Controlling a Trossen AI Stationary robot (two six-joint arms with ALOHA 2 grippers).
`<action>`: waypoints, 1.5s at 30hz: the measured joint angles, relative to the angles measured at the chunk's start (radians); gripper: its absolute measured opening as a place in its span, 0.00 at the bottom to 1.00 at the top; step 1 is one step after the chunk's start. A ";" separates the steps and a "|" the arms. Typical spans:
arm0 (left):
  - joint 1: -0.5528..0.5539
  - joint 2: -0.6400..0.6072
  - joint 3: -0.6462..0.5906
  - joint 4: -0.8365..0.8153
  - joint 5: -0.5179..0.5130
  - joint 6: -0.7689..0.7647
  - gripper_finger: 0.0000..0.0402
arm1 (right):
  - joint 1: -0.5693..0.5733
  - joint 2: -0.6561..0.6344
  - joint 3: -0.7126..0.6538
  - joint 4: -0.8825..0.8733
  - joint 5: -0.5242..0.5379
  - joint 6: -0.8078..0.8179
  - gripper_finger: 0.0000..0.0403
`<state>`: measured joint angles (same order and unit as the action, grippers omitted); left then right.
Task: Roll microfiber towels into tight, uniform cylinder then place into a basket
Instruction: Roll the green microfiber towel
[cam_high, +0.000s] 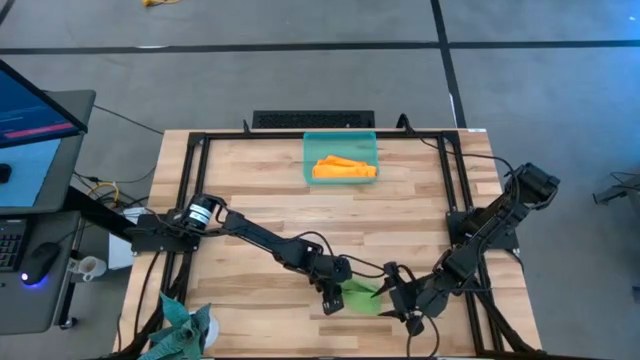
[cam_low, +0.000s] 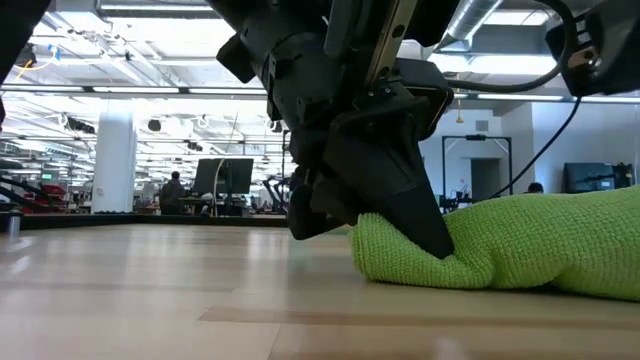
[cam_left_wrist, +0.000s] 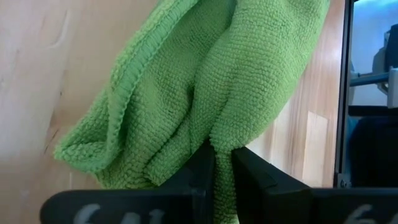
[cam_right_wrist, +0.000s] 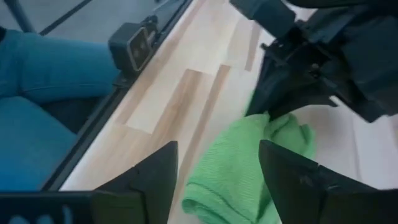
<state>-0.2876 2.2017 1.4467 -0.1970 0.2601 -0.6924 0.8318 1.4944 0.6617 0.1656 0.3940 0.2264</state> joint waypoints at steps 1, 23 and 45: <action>0.000 0.000 0.000 0.001 0.006 -0.005 0.07 | 0.002 0.000 0.000 -0.001 0.012 0.000 0.62; 0.036 0.007 -0.005 0.083 0.252 -0.379 0.07 | 0.023 0.000 0.000 -0.095 0.083 0.001 0.58; 0.103 0.007 -0.003 0.046 0.410 -0.483 0.07 | 0.022 0.213 0.001 0.086 0.156 -0.025 0.58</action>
<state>-0.1844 2.2089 1.4441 -0.1509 0.6697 -1.1753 0.8539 1.7077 0.6628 0.2519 0.5503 0.2014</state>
